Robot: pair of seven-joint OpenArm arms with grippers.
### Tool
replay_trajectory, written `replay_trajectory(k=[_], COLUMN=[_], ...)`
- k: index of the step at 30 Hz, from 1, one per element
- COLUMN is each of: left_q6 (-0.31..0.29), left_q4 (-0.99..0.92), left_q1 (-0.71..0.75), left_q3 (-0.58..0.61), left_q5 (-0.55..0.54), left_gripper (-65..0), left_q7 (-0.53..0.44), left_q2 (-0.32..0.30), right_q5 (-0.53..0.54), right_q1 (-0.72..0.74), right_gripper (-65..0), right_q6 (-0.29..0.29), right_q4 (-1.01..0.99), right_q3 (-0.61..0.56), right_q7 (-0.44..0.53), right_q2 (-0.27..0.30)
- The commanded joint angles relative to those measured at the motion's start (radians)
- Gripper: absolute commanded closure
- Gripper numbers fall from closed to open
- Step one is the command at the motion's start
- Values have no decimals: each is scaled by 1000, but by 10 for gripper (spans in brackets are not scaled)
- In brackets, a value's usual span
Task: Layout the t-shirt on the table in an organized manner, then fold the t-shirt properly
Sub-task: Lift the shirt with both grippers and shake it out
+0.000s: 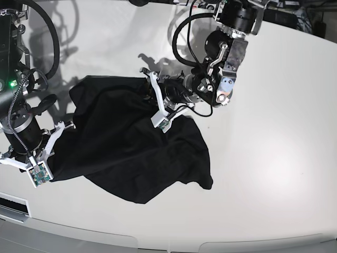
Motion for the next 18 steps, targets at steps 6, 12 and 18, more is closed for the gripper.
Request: replay_trajectory(k=[6,12,18], left_q6=[-6,-6,-20], left_q4=[179,364,397], left_q1=[-118,-204,-315], left_q3=[1,1,1], left_q5=[-20,-20,-36], left_gripper=[0,0,0], left_q7=[128,165,192], left_q2=[-7,-31,-65], right_q5=[-10,-10,-10], right_q1=[16,13,-9], right_gripper=[0,0,0], right_q6=[-13,-13,-13], right_q4=[15,15,15], right_q3=[6,6,6], right_q7=[25,26,22], right_q2=[15,15,15])
